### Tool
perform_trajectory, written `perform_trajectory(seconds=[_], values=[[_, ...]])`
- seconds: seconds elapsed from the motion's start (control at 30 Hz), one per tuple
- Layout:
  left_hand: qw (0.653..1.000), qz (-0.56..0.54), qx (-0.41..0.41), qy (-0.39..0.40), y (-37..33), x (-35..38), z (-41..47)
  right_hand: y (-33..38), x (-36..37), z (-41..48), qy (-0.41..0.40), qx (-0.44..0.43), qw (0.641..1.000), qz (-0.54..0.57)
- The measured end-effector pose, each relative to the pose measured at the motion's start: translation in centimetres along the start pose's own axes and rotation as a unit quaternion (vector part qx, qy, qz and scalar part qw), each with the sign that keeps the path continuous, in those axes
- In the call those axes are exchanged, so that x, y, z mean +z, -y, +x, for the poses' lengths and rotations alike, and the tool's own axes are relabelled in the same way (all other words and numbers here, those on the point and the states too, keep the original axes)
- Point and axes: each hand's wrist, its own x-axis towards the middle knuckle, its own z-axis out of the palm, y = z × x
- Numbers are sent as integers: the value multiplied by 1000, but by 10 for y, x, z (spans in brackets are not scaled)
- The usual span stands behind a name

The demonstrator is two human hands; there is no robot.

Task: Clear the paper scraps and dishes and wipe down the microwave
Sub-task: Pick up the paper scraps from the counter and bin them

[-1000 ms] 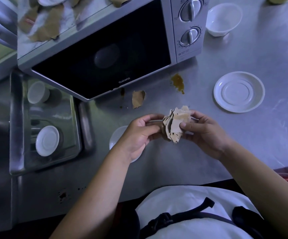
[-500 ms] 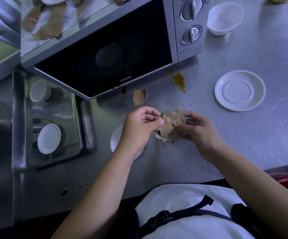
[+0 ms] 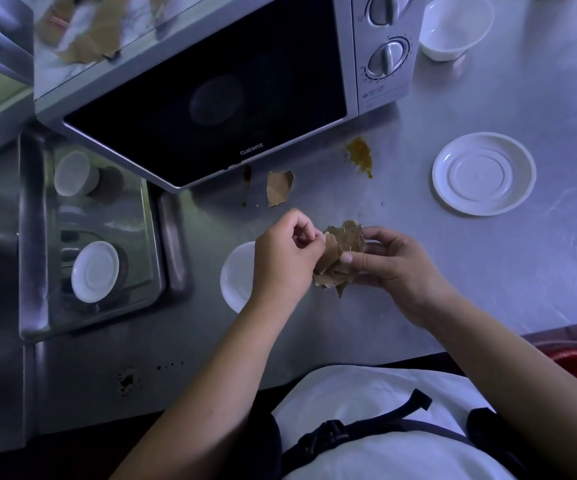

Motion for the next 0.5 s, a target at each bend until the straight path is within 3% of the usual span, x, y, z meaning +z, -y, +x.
perform_trajectory(seconds=[0.17, 0.27, 0.33, 0.43, 0.5], values=[[999, -22, -6, 37, 2, 3, 3, -3, 3, 0, -51, -13, 999, -12], [989, -101, -60, 93, 7, 5, 12, -3, -1, 0, -77, -11, 997, -7], [984, -129, -99, 74, 19, 4, 28, -3, -7, 0, -96, -12, 995, -2], [988, -55, -144, 12, 43, 2, 69, -2, -17, 0, -122, -17, 992, 12], [987, 22, -157, 12, 55, 5, 101, -2, -23, -1, -138, -20, 990, 16]])
